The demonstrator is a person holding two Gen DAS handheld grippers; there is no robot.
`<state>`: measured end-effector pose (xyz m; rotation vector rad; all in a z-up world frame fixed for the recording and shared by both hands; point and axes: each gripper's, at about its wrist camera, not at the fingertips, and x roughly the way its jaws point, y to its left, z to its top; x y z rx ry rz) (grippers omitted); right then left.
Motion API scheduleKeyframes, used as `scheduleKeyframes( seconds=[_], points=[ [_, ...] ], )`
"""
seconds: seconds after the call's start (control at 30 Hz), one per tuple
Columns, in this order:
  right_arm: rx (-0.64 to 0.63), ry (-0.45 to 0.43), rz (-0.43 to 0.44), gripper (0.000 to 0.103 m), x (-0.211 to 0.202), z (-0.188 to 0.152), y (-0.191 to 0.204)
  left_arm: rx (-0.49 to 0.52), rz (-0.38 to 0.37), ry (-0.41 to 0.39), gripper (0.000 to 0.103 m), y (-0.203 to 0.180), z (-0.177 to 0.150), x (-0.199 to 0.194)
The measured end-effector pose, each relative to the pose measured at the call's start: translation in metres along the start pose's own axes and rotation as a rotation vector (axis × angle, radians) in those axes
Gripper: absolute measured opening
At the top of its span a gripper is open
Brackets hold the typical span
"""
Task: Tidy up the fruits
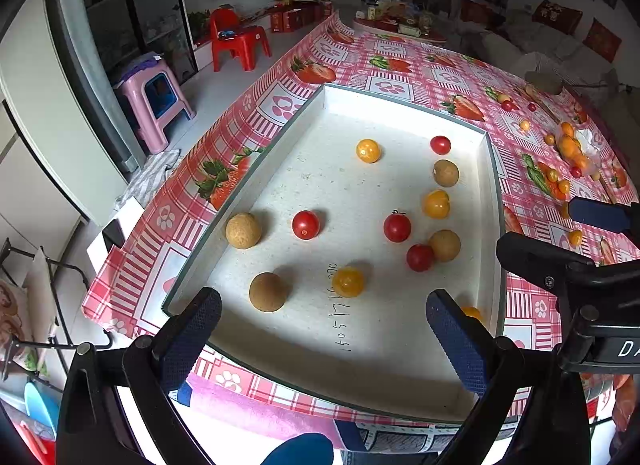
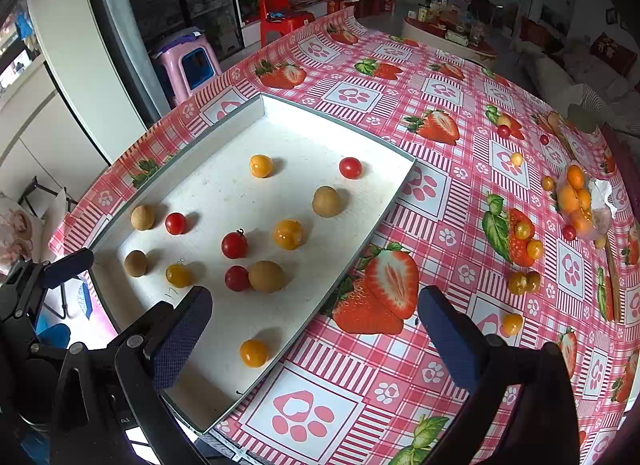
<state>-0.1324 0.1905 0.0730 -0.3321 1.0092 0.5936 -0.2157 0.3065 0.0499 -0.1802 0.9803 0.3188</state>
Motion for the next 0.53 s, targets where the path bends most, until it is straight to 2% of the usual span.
scheduleKeyframes(
  seconds=[0.37, 0.53],
  points=[
    [0.002, 0.006, 0.004, 0.103, 0.0055, -0.0046, 0.0031, -0.011, -0.008, 0.011, 0.103, 0.0001, -0.0011, 0.0027],
    [0.002, 0.008, 0.005, 0.103, 0.0072, -0.0044, 0.0042, -0.008, -0.016, -0.027, 0.103, 0.0016, -0.0015, -0.0007]
  ],
)
